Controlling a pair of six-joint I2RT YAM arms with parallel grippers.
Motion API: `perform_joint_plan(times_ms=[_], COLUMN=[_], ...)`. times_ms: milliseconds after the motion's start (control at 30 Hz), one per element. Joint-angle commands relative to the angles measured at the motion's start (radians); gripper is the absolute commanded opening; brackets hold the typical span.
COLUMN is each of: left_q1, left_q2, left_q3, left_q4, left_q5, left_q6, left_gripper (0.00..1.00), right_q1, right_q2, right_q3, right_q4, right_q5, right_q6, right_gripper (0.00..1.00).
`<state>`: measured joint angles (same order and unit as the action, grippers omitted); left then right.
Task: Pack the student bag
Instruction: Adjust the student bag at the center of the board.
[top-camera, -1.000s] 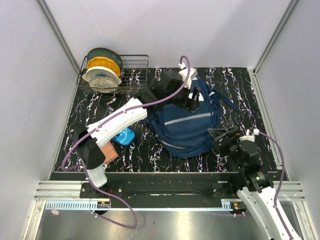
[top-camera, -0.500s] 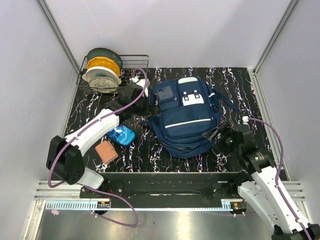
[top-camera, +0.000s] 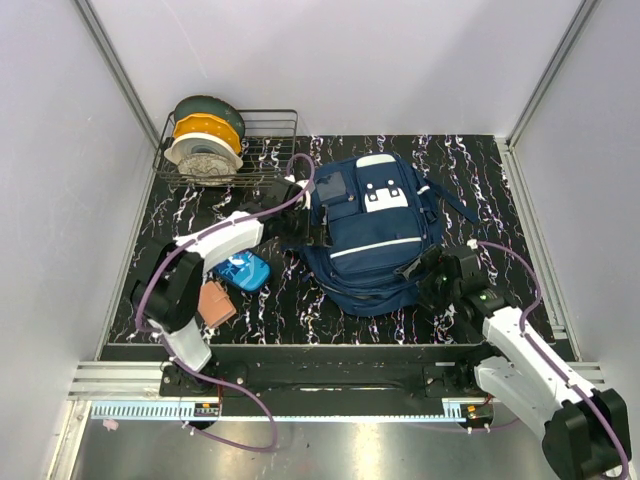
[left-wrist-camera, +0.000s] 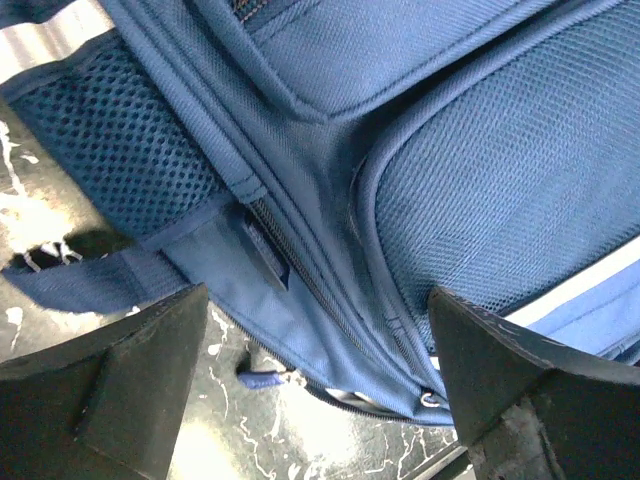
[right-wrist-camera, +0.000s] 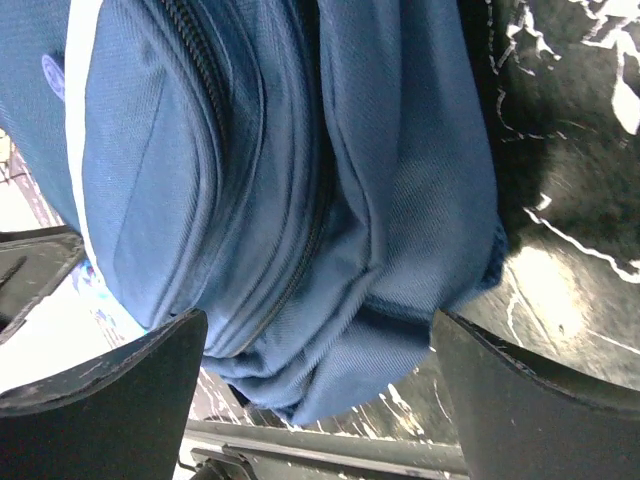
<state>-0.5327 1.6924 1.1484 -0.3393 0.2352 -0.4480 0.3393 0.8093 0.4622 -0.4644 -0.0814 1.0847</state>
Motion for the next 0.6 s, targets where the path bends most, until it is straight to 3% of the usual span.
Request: perform_joint_plan(times_ms=[0,33,133,200,267,300,400,467,567], left_q1=[0.002,0.002,0.002,0.0,0.002,0.0,-0.001,-0.007,-0.026], left_q2=[0.082,0.098,0.136,0.148,0.15,0.145,0.133,0.122,0.102], left_q3=[0.068,0.08,0.08,0.085,0.079,0.077,0.073,0.068,0.063], left_q4=[0.097,0.108,0.161,0.171,0.195,0.197,0.206,0.206,0.209], left_q5=[0.052,0.058,0.079,0.09,0.095,0.096,0.104,0.104,0.116], left_q6=[-0.021,-0.021,-0.037,-0.047,-0.057,-0.057,-0.064,-0.07,-0.089], left_gripper=[0.94,0.92,0.73,0.5,0.37,0.2,0.0,0.0,0.0], right_q1=[0.004,0.004,0.004,0.003,-0.002,-0.006,-0.046,-0.112,-0.204], right_q2=[0.048,0.082,0.186,0.241,0.306,0.318,0.343,0.356,0.376], right_q3=[-0.053,-0.06,-0.05,-0.002,0.045,0.058,0.113,0.163,0.231], right_q4=[0.267,0.305,0.398,0.411,0.411,0.411,0.393,0.374,0.333], right_q5=[-0.015,-0.014,-0.007,-0.006,0.005,0.014,0.038,0.025,0.011], right_q6=[0.049,0.047,0.026,0.003,-0.034,-0.043,-0.097,-0.15,-0.227], right_gripper=[1.0,1.0,0.97,0.91,0.77,0.7,0.54,0.31,0.12])
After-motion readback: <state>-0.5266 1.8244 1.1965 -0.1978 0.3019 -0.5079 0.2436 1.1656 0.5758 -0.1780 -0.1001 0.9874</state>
